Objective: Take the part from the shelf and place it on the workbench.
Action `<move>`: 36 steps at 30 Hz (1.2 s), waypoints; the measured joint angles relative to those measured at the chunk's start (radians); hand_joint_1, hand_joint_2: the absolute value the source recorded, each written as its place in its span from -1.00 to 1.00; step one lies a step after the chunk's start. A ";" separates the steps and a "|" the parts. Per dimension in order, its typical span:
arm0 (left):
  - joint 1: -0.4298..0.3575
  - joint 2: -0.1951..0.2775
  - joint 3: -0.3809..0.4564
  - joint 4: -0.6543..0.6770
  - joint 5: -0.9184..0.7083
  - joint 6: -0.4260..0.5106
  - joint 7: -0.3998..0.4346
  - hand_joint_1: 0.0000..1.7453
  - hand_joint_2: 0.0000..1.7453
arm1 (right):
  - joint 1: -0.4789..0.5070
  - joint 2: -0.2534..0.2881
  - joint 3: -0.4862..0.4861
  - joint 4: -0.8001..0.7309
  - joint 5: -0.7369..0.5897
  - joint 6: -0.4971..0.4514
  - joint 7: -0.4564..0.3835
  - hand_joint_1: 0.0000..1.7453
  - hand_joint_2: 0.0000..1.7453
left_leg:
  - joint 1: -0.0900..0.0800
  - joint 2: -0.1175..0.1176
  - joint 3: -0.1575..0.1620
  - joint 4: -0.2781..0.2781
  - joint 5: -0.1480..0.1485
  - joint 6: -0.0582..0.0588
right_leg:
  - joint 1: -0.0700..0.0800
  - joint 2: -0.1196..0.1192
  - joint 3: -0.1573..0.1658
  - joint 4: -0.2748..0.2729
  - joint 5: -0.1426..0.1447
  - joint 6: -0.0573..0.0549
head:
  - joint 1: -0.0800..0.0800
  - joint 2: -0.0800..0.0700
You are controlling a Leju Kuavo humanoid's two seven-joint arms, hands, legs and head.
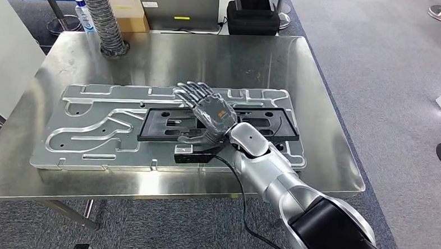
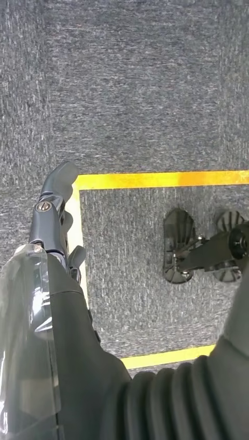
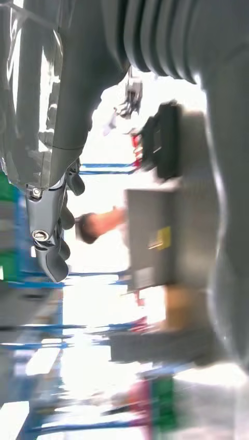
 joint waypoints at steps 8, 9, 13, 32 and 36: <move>0.002 -0.004 0.002 0.000 0.000 0.000 0.000 -1.00 -1.00 | 0.030 -0.032 -0.060 -0.202 -0.073 -0.031 -0.031 -1.00 -1.00 | -0.011 -0.002 0.002 0.003 -0.004 -0.008 | 0.012 -0.001 0.083 -0.189 0.112 -0.030 | 0.000 0.000; 0.003 -0.005 0.004 0.000 0.000 -0.002 -0.002 -1.00 -1.00 | 0.034 -0.037 -0.064 -0.221 -0.072 -0.050 -0.026 -1.00 -1.00 | -0.011 -0.002 0.001 0.002 -0.003 -0.014 | 0.013 -0.002 0.085 -0.196 0.110 -0.031 | 0.000 0.000; 0.018 -0.004 0.037 0.000 0.000 -0.025 -0.031 -1.00 -1.00 | 0.073 -0.118 -0.114 -0.398 -0.038 -0.116 0.046 -1.00 -1.00 | -0.011 0.000 -0.015 0.045 -0.038 -0.030 | 0.002 -0.007 0.094 -0.216 0.121 -0.045 | 0.000 0.000; 0.108 0.004 0.181 0.000 0.000 -0.088 -0.099 -1.00 -1.00 | 0.993 -0.483 -1.341 -1.199 -0.261 -0.068 -0.189 -1.00 -1.00 | -0.006 0.006 0.045 -0.015 -0.026 0.019 | -0.010 -0.011 0.019 0.042 -0.055 0.023 | 0.000 0.000; 0.105 0.000 0.180 0.000 0.000 -0.088 -0.099 -1.00 -1.00 | 1.031 -0.413 -1.435 -1.164 -0.263 -0.029 -0.223 -1.00 -1.00 | -0.008 0.009 0.035 -0.004 -0.023 0.014 | -0.016 -0.011 0.107 -0.097 0.018 0.022 | 0.000 0.000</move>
